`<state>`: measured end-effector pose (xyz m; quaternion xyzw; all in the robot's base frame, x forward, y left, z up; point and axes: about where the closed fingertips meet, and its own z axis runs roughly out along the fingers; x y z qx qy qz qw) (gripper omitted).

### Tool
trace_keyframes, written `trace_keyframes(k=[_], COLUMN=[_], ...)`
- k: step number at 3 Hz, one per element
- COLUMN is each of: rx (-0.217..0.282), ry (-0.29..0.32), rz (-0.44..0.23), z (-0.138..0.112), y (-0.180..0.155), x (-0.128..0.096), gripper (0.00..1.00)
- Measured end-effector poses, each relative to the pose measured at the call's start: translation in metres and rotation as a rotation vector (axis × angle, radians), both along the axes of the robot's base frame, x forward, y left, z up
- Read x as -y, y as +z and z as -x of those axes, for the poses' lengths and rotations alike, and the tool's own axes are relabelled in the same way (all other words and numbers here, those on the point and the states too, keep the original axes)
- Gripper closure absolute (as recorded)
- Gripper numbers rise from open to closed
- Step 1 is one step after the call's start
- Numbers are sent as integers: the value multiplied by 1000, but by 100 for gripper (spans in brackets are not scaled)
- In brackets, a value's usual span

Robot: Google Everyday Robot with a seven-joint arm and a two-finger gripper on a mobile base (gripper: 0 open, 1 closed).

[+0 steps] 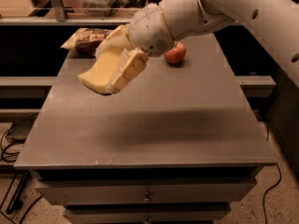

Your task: Pick sponge

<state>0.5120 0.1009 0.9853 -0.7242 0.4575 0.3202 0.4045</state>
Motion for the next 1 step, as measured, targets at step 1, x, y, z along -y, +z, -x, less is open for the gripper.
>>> trace_keyframes(k=[1], rx=[-1], ry=[1], rz=[1], z=[0], y=[-1], x=[-1], gripper=[100])
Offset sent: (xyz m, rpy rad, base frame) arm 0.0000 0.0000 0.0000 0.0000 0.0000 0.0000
